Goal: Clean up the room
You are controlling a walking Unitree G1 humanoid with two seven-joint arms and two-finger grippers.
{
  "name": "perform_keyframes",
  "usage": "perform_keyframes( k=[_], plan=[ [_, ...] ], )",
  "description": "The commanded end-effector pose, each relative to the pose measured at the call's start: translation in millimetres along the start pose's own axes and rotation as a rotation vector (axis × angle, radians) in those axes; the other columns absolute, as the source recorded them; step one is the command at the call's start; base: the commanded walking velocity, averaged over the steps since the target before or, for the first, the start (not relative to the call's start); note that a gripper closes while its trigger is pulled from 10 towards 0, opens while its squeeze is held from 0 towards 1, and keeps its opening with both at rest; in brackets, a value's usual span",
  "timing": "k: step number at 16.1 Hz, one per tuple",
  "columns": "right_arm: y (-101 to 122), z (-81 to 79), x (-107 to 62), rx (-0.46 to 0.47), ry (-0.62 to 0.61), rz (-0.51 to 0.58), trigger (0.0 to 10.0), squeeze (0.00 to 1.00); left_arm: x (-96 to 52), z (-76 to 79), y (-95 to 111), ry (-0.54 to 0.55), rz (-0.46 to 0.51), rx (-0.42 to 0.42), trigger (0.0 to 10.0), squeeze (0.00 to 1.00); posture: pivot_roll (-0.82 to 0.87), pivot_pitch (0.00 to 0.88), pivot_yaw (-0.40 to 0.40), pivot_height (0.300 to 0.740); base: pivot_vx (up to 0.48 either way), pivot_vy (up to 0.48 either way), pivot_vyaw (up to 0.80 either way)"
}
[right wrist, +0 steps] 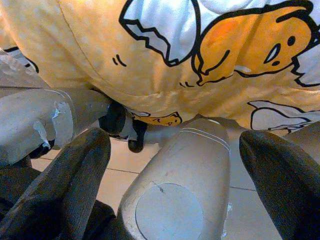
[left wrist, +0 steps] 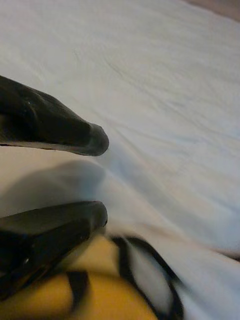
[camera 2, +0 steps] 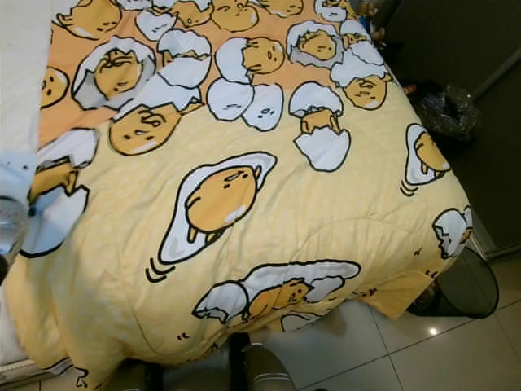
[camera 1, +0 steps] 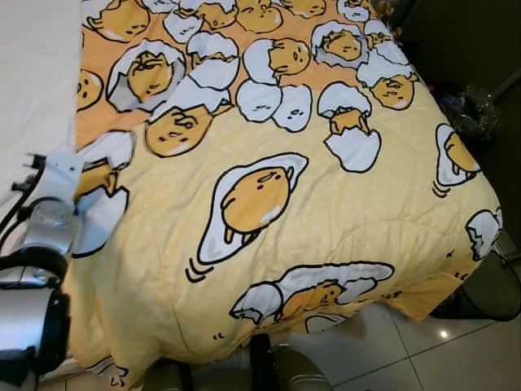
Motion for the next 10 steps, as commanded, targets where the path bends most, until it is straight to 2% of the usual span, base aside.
perform_keyframes(
  k=[1,3,4,6,7,8,9,10],
  plan=[
    [-7,4.3,-1.3,0.000,-0.012,-0.039,10.0,0.00,-1.0,-2.9,-17,0.010,-0.038,0.031,10.0,0.00,-0.24,0.375,-0.150,0.740,0.000,0.000,0.00],
    [0,15.1,10.1,-0.018,-0.055,0.010,10.0,0.00,0.0,-3.3,5,0.011,0.062,-0.076,10.0,0.00,-0.23,0.331,-0.124,0.740,0.000,0.000,0.00],
    [0,15.1,10.1,-0.018,-0.055,0.010,10.0,0.00,0.0,-3.3,5,0.011,0.062,-0.076,10.0,0.00,-0.23,0.331,-0.124,0.740,0.000,0.000,0.00],
    [16,33.5,27.2,-0.023,-0.133,0.100,10.0,0.00,-3.1,4.4,24,-0.018,0.171,-0.171,10.0,0.00,-0.18,0.255,-0.089,0.740,0.000,0.000,0.00],
    [29,50.0,45.5,-0.023,-0.187,0.165,10.0,0.00,-7.6,13.7,26,-0.048,0.208,-0.284,10.0,0.00,-0.11,0.173,-0.048,0.740,0.000,0.000,0.00],
    [39,62.5,60.1,-0.024,-0.225,0.210,10.0,0.00,-13.1,26.6,23,-0.088,0.223,-0.354,10.0,0.00,-0.07,0.136,-0.034,0.740,0.000,0.000,0.00],
    [55,77.5,75.8,-0.002,-0.272,0.274,10.0,0.00,-30.3,66.2,18,-0.229,0.250,-0.368,10.0,0.00,-0.01,0.079,-0.010,0.740,0.000,0.000,0.00],
    [73,87.8,87.1,0.025,-0.297,0.340,10.0,0.00,-60.1,105.4,16,-0.380,0.313,-0.402,10.0,0.00,0.02,0.045,-0.003,0.740,0.000,0.000,0.00]
  ],
)
Point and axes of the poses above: a point about 5 cm out from each wrist's last joint towards the gripper, its own x axis pointing out of the wrist towards the gripper, its own y axis along the axis of the wrist's last joint, z = x × y, the point moved 3 cm from there along x, pointing out of the wrist towards the gripper, and after that the axes turned 3 degrees about -x, right-handed, at the moved point
